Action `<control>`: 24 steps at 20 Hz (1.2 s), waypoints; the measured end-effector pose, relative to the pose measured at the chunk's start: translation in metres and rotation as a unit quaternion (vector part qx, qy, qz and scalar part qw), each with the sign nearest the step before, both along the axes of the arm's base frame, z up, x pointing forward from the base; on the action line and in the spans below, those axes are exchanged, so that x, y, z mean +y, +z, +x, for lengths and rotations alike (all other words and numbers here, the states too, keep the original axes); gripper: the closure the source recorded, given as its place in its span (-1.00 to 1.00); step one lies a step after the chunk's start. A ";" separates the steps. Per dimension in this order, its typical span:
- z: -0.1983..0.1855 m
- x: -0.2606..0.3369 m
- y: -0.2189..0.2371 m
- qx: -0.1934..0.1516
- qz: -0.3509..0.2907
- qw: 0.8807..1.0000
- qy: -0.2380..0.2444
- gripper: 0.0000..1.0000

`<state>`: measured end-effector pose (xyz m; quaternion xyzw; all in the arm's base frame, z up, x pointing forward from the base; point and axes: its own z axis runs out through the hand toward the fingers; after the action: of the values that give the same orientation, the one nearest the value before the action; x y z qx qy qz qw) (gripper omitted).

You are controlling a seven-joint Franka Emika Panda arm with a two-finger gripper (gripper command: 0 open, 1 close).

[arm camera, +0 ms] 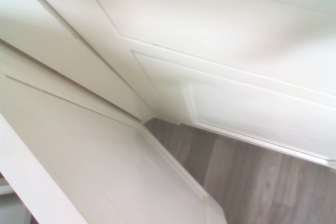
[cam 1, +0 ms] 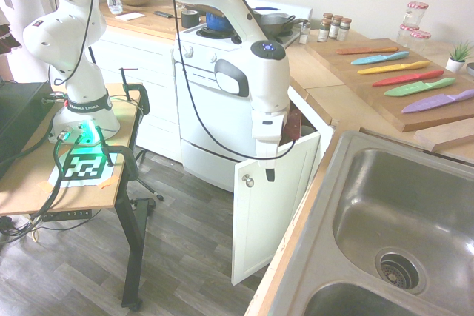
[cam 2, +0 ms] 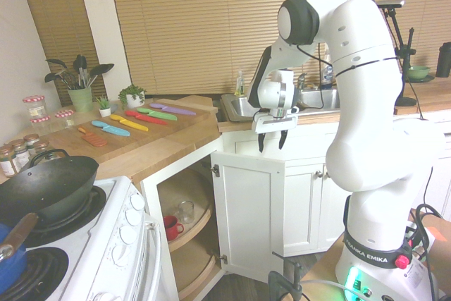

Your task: Close the cabinet

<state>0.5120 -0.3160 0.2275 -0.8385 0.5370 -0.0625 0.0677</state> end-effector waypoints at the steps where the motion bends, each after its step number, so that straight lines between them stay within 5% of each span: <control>1: 0.002 0.001 -0.007 0.000 0.003 1.000 0.001 -1.00; 8: 0.003 -0.001 -0.065 0.008 0.024 1.000 -0.002 -1.00; 9: 0.005 0.001 -0.070 0.009 0.026 1.000 -0.002 1.00; 24: 0.006 0.003 -0.081 -0.002 0.025 1.000 -0.002 1.00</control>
<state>0.5178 -0.3125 0.1461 -0.8352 0.5402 -0.0511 0.0891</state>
